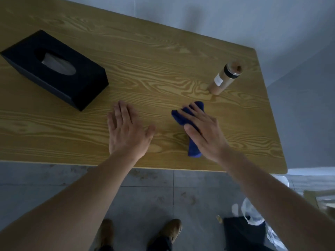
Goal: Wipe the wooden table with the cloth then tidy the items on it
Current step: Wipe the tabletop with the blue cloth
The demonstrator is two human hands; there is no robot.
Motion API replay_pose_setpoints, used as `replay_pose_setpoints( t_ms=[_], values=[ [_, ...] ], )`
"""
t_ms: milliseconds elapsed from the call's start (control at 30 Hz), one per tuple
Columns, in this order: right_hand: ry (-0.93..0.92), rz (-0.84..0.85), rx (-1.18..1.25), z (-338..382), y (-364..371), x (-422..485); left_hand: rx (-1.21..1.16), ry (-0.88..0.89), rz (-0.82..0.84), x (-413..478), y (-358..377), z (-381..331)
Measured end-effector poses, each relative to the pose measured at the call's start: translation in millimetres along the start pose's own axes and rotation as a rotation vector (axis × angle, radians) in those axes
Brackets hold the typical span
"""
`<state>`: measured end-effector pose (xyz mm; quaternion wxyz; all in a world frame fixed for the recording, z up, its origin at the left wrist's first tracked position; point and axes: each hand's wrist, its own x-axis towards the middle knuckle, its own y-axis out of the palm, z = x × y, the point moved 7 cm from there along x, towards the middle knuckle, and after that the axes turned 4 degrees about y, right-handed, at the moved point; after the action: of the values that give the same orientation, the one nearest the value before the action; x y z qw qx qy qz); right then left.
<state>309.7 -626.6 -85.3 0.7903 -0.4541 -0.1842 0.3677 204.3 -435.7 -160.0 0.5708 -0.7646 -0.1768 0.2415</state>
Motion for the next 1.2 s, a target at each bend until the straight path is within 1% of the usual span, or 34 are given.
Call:
replay_pose_setpoints(
  t_ms=[200, 267, 367, 533, 767, 1000, 1200],
  values=[
    [0.016, 0.062, -0.217, -30, 4, 143, 0.106, -0.030, 0.007, 2, 0, -1],
    [0.014, 0.100, -0.290, -41, 12, 175, 0.124, -0.036, 0.003, 3, 0, -1],
    [0.043, 0.174, -0.358, -58, 24, 196, 0.141, -0.037, -0.002, 3, 1, -1],
    [0.107, 0.213, -0.423, -73, 31, 183, 0.169, -0.049, 0.003, 5, 2, -1],
    [0.074, 0.190, -0.448, -75, 32, 134, 0.164, -0.058, -0.011, 4, 2, 0],
    [0.059, 0.177, -0.419, -72, 35, 71, 0.155, -0.064, -0.019, 3, 1, -2],
    [0.033, 0.196, -0.403, -65, 40, 13, 0.144, -0.073, -0.001, 2, 1, -2]
  ],
)
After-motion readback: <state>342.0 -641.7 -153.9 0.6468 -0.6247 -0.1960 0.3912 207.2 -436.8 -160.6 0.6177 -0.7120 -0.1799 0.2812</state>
